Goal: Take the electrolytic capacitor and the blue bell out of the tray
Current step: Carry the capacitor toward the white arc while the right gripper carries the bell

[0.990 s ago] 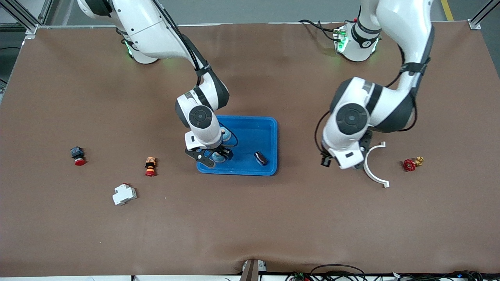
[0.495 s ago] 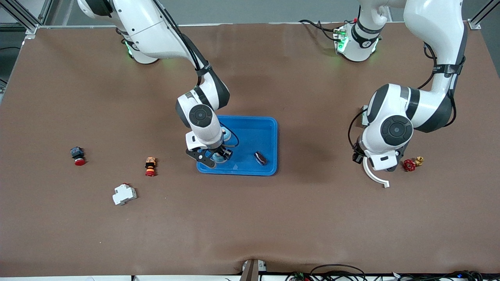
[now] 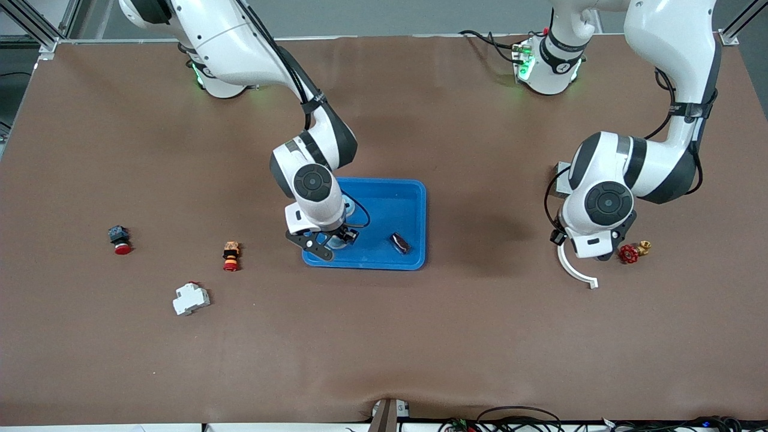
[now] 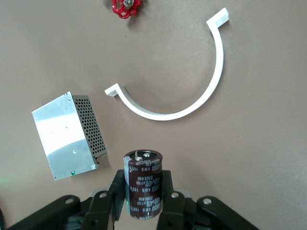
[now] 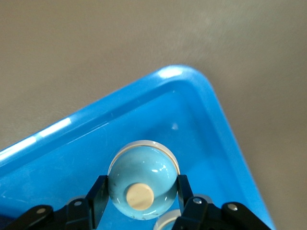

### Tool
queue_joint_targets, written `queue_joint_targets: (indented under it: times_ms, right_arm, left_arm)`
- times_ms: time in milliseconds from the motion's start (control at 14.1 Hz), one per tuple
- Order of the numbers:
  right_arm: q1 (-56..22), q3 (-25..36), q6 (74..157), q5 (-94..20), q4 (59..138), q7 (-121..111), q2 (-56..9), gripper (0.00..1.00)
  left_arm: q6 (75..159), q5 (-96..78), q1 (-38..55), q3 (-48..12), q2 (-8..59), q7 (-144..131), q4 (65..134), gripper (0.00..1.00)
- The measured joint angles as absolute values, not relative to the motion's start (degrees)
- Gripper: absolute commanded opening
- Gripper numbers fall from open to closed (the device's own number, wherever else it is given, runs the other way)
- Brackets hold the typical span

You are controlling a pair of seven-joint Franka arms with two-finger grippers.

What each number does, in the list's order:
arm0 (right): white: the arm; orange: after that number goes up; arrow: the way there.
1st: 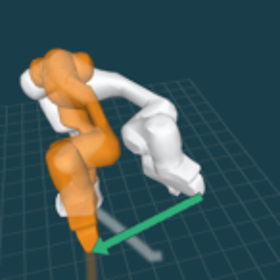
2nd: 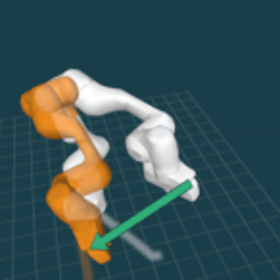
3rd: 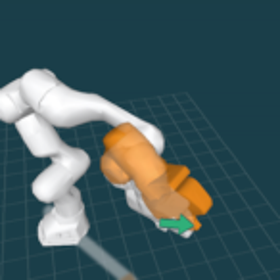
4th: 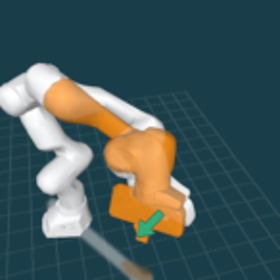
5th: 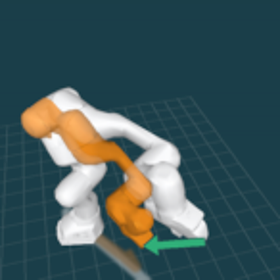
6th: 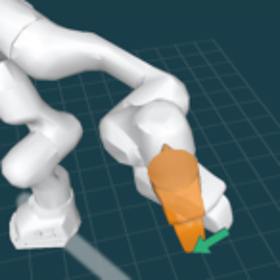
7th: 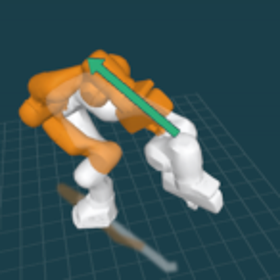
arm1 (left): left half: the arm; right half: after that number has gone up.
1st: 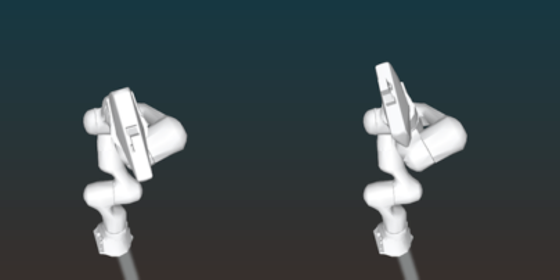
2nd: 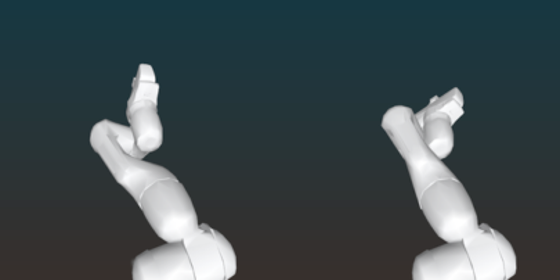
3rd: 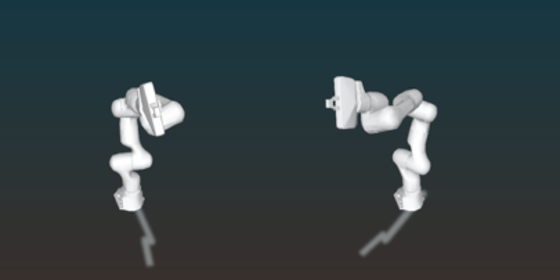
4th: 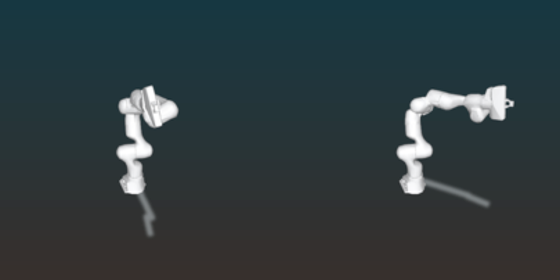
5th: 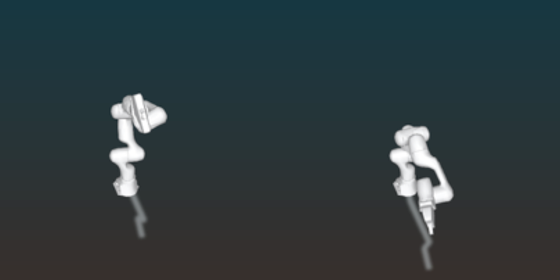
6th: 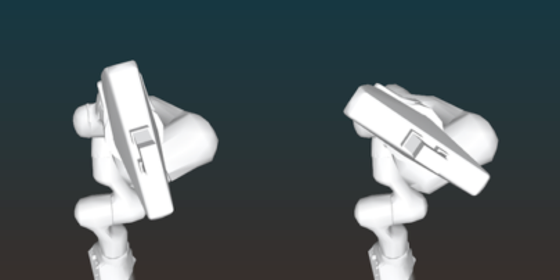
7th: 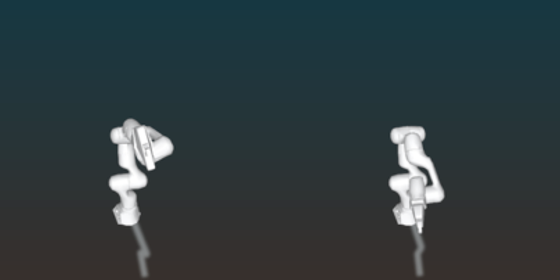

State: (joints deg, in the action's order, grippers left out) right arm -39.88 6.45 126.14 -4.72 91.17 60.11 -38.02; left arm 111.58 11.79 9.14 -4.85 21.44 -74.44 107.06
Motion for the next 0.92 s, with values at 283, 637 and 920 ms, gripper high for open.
queue_joint_targets:
  times_ms: [283,637,920]
  right_arm:
    - [-35.08,7.32,118.57,-4.72,89.80,48.87,-34.92,0.00]
    - [-25.64,7.57,117.68,-4.72,96.61,29.15,-27.48,0.00]
    - [-18.48,7.64,118.68,-4.72,102.29,14.51,-23.07,0.00]
  left_arm:
    - [111.59,11.83,7.82,-4.88,20.20,-71.53,108.57,0.00]
    - [111.59,11.78,7.75,-7.07,18.88,-72.63,108.60,0.00]
    - [111.79,9.84,8.20,-10.20,18.88,-78.95,107.57,0.00]
